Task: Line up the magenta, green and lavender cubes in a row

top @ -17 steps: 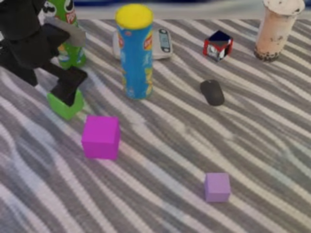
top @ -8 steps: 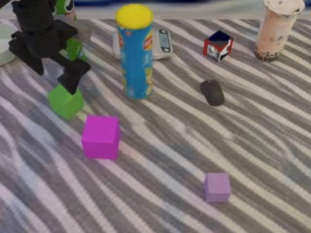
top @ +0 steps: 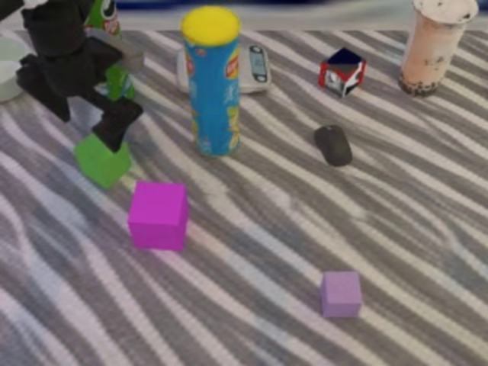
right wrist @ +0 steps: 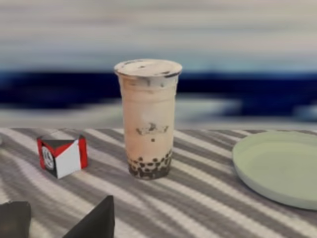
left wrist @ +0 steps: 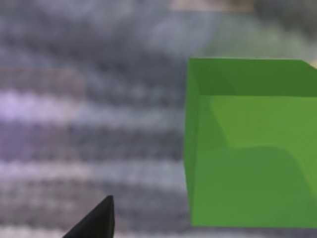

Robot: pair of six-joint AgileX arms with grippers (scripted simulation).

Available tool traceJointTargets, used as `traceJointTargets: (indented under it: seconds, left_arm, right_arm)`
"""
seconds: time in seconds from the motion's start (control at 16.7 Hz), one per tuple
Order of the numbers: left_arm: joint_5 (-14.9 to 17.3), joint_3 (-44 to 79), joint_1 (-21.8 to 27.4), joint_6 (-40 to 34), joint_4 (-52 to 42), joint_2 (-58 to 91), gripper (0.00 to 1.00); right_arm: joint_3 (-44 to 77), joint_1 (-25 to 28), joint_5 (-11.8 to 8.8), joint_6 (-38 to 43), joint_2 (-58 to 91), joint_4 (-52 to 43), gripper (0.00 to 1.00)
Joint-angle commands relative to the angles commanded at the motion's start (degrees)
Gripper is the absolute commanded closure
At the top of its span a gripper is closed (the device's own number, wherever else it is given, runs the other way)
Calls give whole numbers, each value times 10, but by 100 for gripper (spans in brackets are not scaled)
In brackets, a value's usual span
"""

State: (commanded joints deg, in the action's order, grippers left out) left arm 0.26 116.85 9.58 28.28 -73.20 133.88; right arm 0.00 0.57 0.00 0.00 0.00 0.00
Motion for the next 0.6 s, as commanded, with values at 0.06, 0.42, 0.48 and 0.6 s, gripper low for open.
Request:
traceJointTargets:
  seconds: [0.06, 0.42, 0.48, 0.6]
  left_arm:
    - [0, -15, -1, 0, 20, 4, 0]
    - [0, -110, -2, 3, 149, 36, 0]
    - [0, -114, -2, 3, 154, 37, 0]
    - [0, -114, -2, 3, 154, 37, 0]
  right_arm:
    - [0, 0, 0, 0, 0, 0, 0]
    - [0, 0, 0, 0, 0, 0, 0]
    - [0, 0, 0, 0, 0, 0, 0]
    - [0, 0, 0, 0, 0, 0, 0]
